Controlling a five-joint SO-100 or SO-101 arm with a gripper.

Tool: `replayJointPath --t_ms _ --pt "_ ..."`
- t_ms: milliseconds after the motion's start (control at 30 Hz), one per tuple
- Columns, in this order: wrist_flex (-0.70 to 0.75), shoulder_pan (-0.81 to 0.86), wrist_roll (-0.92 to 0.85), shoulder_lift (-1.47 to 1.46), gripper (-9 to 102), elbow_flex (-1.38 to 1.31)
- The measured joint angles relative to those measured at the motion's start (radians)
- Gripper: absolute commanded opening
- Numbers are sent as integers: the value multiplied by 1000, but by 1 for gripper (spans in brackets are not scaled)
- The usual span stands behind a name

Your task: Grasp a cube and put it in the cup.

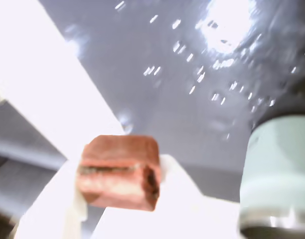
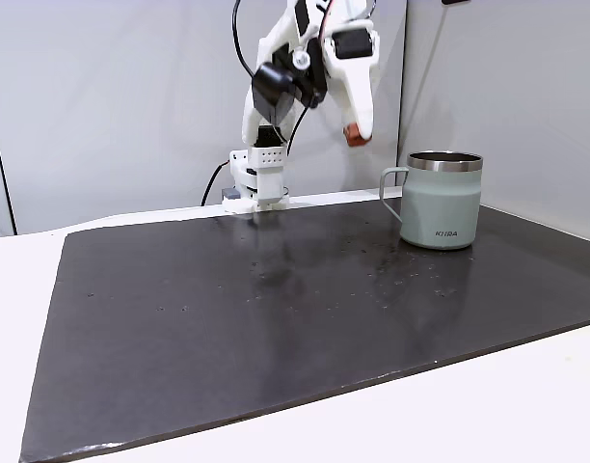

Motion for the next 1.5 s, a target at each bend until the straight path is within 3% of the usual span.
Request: replayJointPath --t_ms 367,900,1267,1367,1500 --pt "5 -40 -97 224 2 97" --pt "67 -495 -336 272 2 279" --pt "87 -534 -357 175 2 308" --pt "87 -537 -359 158 5 308" --pt "87 -535 -359 147 19 308"
